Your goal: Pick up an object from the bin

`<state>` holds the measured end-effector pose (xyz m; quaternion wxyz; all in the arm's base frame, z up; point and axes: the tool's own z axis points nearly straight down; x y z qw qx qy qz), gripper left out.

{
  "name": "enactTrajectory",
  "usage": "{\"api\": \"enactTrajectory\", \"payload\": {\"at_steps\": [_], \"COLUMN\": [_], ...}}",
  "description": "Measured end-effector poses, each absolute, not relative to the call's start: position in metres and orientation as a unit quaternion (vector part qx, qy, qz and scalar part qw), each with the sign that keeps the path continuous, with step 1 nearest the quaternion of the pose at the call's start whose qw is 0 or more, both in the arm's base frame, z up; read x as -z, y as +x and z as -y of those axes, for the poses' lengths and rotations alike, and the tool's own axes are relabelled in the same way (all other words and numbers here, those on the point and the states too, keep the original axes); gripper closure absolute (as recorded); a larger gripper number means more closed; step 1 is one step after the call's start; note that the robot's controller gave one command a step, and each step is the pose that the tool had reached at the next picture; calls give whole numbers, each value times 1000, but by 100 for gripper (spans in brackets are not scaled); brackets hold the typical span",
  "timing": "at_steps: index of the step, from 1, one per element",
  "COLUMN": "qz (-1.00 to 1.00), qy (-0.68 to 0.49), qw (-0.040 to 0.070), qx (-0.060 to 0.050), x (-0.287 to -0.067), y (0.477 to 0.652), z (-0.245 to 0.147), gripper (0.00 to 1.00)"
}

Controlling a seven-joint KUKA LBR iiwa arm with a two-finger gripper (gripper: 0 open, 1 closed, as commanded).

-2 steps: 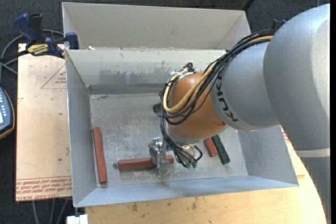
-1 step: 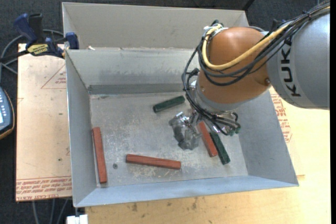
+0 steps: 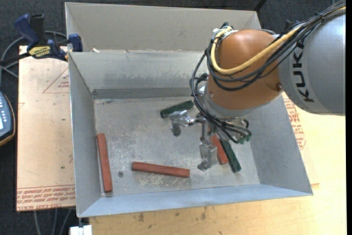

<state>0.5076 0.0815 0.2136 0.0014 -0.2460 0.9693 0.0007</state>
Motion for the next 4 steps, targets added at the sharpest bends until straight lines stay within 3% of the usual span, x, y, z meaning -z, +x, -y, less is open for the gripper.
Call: {"api": "enactTrajectory", "payload": {"at_steps": [1, 2, 3, 4], "qz": [-950, -951, -827, -742], "qy": [-311, -309, -563, -671], "qw": [-3, 2, 4, 4], "qx": [-2, -1, 1, 1], "x": [-66, -71, -192, -282], "y": [510, 513, 551, 572], "z": [-98, -98, -92, -84], "gripper": [0, 100, 100, 100]}}
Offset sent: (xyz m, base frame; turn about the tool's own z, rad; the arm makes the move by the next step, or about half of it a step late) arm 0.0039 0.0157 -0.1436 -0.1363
